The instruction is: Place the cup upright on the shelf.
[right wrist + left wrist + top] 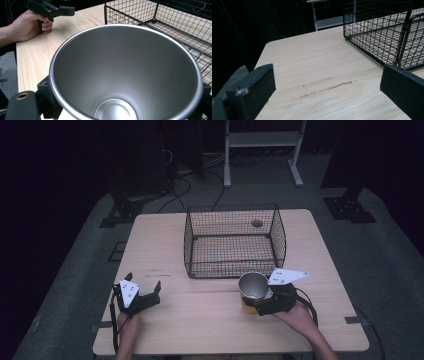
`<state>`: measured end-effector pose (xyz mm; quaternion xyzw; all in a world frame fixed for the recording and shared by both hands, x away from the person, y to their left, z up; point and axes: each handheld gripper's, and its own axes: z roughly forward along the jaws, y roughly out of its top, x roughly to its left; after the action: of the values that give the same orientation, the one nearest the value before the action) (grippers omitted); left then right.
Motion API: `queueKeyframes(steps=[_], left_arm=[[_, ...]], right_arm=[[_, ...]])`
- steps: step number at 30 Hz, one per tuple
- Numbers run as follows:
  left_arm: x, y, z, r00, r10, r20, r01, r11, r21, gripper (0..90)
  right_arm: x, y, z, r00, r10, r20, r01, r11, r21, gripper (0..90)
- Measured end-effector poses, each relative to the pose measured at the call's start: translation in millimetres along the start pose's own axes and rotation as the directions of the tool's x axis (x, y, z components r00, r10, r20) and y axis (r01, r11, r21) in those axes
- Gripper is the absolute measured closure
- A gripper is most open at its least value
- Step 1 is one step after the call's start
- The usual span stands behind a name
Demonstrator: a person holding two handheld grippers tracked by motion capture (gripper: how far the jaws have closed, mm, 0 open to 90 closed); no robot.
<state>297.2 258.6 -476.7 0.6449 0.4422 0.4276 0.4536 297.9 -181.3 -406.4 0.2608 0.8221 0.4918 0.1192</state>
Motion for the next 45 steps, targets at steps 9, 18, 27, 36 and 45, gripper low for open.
queueKeyframes(steps=[9,18,27,36,45], left_arm=[[-0.1,0.0,0.0,1.0000,0.002,0.000,-0.002,1.0000,0.000,0.0],[-0.2,0.0,-0.1,1.0000,0.005,-0.001,-0.005,1.0000,0.002,0.0],[-0.2,0.0,0.0,1.0000,0.005,-0.001,-0.005,1.0000,0.002,0.0],[-0.2,0.1,0.0,1.0000,0.004,0.000,-0.004,1.0000,0.002,0.0],[-0.4,0.1,0.0,1.0000,0.003,-0.001,-0.003,1.0000,0.005,0.0]], right_arm=[[-4.8,15.3,-2.2,1.0000,-0.002,-0.009,0.002,1.0000,0.007,12.8],[-10.9,31.2,-4.6,0.9994,0.018,-0.030,-0.018,0.9998,-0.009,12.8],[-20.0,51.5,-6.4,0.9997,0.009,-0.023,-0.010,0.9998,-0.014,12.7],[-28.1,61.7,-5.9,0.9997,0.011,-0.019,-0.011,0.9998,-0.015,12.7],[-34.7,74.1,-4.9,0.9999,0.003,-0.013,-0.003,1.0000,-0.008,12.7]])
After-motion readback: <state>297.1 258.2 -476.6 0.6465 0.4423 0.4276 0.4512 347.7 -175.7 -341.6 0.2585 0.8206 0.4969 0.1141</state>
